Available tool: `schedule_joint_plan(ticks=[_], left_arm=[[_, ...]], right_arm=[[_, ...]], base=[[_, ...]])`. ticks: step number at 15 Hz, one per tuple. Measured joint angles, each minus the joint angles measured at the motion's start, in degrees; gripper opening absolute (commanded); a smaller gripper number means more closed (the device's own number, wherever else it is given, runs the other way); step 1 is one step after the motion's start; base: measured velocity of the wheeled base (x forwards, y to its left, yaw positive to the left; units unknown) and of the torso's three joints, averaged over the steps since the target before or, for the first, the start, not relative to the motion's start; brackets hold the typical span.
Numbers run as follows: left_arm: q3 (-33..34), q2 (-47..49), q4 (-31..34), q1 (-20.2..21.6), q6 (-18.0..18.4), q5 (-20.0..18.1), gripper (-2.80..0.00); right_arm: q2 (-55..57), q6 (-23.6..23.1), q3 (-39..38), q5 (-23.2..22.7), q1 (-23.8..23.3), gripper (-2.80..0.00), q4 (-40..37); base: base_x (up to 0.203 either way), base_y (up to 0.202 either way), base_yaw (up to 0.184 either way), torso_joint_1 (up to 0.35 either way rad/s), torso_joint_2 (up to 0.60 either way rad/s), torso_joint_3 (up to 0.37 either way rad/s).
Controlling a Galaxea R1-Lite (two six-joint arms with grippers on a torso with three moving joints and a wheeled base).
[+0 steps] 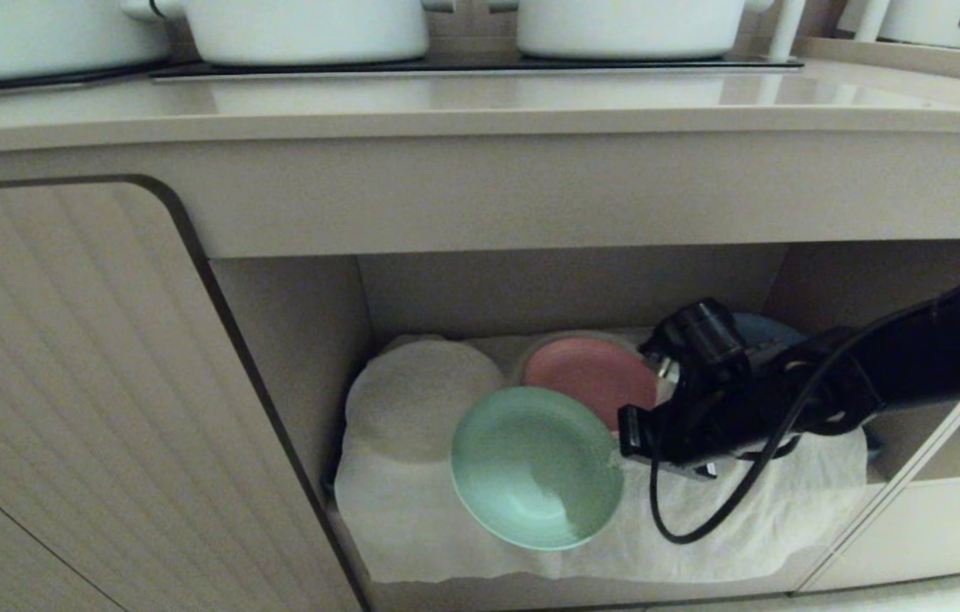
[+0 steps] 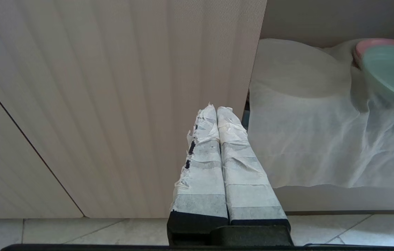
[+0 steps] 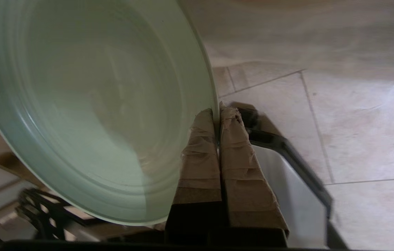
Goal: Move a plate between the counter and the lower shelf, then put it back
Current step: Put the plate in the cupboard
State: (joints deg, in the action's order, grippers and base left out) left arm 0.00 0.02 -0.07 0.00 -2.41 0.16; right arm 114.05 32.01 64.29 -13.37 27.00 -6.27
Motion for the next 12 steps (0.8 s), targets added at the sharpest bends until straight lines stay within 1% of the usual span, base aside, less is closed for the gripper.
schedule_joint_plan(ticks=[5,8,10,12], left_arm=[[0.0,0.0,0.0,0.0,0.0,0.0,-2.80],[0.0,0.0,0.0,0.0,0.0,0.0,-2.80],[0.0,0.0,0.0,0.0,0.0,0.0,-2.80],[0.0,0.0,0.0,0.0,0.0,0.0,-2.80]], right_arm=[[3.0,8.1,5.2,2.9,3.2,-2.80,-0.7],[4.4,11.2,8.0,5.4,3.9,-2.80,-1.1],[5.4,14.9,9.8,6.2,4.3,-2.80,-1.5],[6.1,16.1,10.8,6.3,4.7,-2.80,-2.8]], base=[[0.000,0.000,0.000,0.000,0.00,0.000],[0.000,0.000,0.000,0.000,0.00,0.000],[0.000,0.000,0.000,0.000,0.00,0.000],[0.000,0.000,0.000,0.000,0.00,0.000]])
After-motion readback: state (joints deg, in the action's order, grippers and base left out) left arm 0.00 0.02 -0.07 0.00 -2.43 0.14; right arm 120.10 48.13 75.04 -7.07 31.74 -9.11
